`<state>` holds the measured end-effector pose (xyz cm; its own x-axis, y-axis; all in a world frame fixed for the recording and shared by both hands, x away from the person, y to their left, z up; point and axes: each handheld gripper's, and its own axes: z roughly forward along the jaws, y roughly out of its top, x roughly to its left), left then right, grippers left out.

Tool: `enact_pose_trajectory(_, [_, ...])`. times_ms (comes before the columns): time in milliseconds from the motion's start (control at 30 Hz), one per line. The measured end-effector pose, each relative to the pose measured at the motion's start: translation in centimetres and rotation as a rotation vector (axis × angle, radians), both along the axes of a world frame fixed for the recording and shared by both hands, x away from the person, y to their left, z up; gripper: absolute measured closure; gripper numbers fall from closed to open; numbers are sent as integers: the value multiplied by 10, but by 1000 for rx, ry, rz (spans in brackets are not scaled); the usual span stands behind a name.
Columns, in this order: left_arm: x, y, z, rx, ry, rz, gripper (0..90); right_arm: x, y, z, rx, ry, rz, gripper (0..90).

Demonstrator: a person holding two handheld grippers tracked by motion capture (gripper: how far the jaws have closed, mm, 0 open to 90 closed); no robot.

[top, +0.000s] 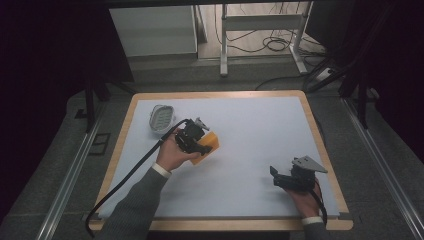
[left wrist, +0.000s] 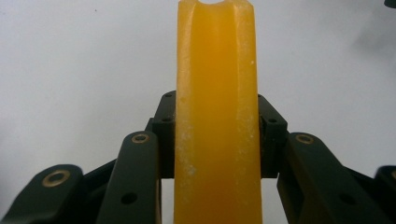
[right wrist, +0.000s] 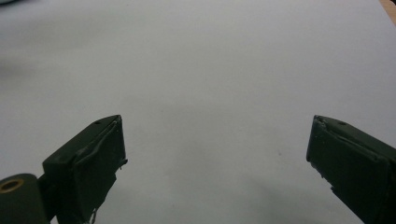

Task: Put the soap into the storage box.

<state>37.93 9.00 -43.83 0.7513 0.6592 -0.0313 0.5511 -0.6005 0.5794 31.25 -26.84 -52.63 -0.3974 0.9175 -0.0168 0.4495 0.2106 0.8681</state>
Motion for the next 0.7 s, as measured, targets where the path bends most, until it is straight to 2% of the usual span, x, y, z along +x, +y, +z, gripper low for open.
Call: enact_pose_trajectory(700, [5,13,11,-20,-14,29,612,0,0,0,-1,-1,-3,47])
